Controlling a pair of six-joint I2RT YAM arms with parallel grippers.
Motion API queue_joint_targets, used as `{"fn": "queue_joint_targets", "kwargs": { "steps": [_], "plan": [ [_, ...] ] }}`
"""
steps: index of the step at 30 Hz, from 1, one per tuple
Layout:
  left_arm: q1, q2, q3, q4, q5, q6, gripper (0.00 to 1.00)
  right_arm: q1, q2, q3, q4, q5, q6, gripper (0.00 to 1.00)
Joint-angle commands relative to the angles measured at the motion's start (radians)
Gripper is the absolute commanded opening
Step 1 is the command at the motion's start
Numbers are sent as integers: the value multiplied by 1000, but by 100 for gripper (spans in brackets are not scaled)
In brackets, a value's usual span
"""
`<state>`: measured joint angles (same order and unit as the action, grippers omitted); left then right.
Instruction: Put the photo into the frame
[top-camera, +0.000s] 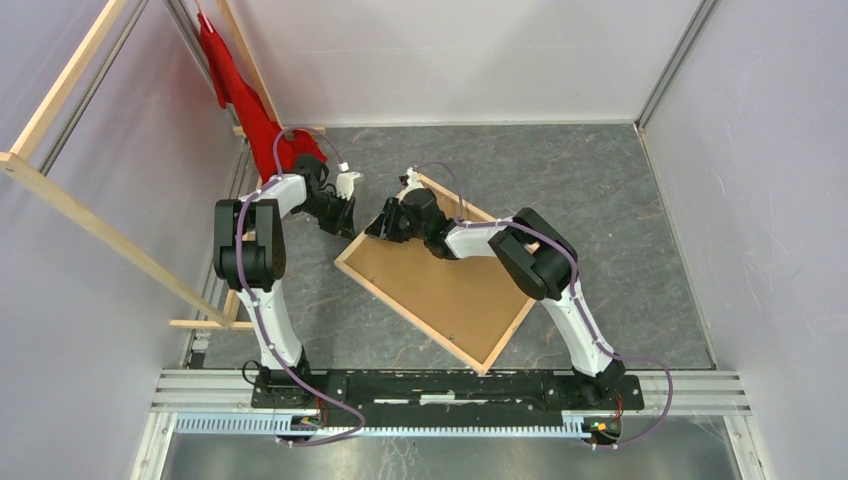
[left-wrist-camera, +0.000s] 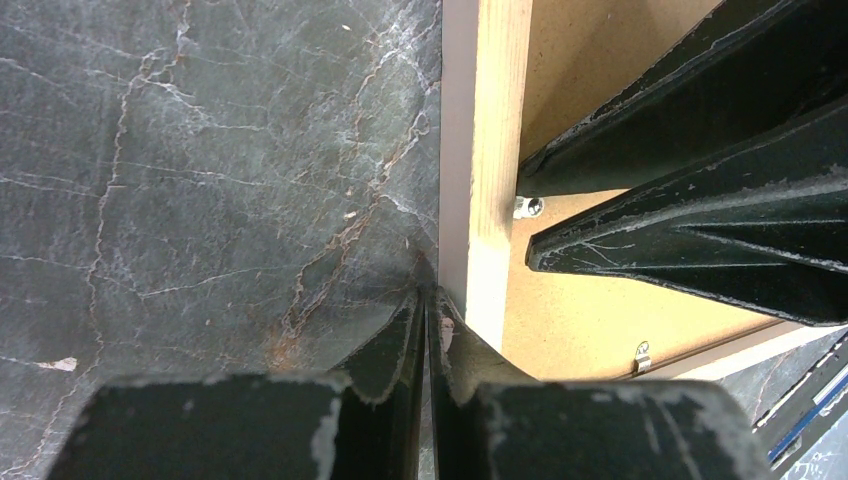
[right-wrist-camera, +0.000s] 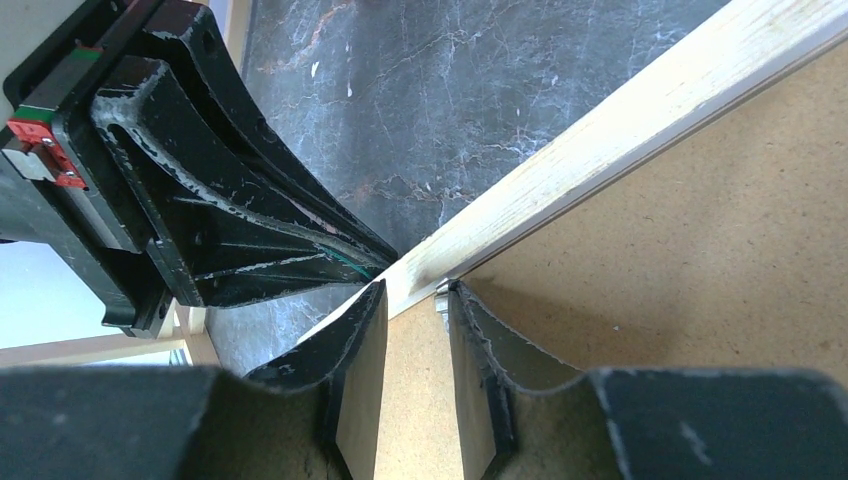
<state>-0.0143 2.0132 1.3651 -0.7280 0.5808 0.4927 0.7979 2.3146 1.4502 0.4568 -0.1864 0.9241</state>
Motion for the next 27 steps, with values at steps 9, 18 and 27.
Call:
{"fn": "queue_joint_targets", "kwargs": {
  "steps": [9,18,27],
  "plan": [
    [-9,-33,-7,-17,-19,59,14,0,-133,-23,-76,28,-163,49],
    [11,-162,1,-135,-9,142,63,127,-498,-302,-386,262,-517,71],
    [13,-396,-86,-228,3,210,91,357,-651,-516,-521,390,-573,66]
  ]
}}
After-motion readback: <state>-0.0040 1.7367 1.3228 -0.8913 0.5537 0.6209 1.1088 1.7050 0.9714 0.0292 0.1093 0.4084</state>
